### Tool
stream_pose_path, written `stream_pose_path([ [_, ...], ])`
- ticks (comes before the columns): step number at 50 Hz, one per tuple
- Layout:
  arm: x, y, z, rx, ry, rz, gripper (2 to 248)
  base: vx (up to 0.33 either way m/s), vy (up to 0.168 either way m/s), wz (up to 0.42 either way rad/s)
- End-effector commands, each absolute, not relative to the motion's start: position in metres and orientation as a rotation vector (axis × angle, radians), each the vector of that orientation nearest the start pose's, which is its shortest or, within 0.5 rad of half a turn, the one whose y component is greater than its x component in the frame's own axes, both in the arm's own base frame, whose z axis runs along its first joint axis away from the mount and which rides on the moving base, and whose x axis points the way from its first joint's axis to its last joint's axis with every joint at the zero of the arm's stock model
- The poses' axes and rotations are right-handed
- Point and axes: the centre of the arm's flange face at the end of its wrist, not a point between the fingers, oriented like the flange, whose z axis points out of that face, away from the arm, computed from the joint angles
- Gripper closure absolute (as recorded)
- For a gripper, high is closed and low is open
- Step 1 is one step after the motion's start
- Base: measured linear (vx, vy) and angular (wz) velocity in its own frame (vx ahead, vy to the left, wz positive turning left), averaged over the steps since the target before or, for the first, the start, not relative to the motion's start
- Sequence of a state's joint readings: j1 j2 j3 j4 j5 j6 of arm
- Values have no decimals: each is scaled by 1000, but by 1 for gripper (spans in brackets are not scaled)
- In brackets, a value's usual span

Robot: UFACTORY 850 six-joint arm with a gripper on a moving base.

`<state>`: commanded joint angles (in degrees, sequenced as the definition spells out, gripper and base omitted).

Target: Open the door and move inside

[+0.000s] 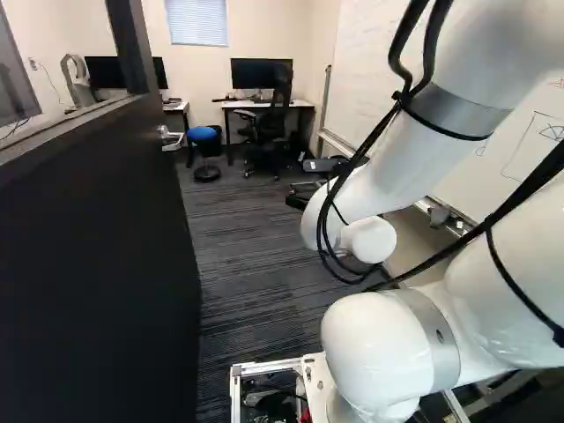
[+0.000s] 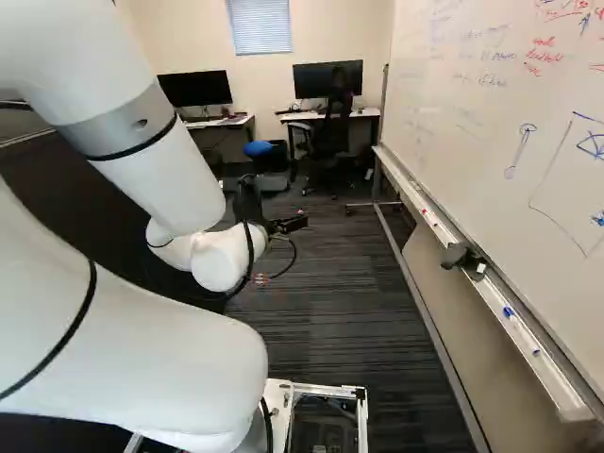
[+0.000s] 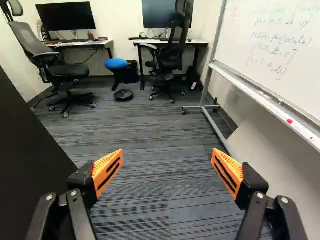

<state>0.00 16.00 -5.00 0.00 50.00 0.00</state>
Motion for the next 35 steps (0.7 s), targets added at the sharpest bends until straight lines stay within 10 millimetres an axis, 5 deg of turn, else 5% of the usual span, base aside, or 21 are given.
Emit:
stream_pose_path([
  [35, 270, 0, 366, -2558, 0, -1824, 3, 219, 6, 107],
])
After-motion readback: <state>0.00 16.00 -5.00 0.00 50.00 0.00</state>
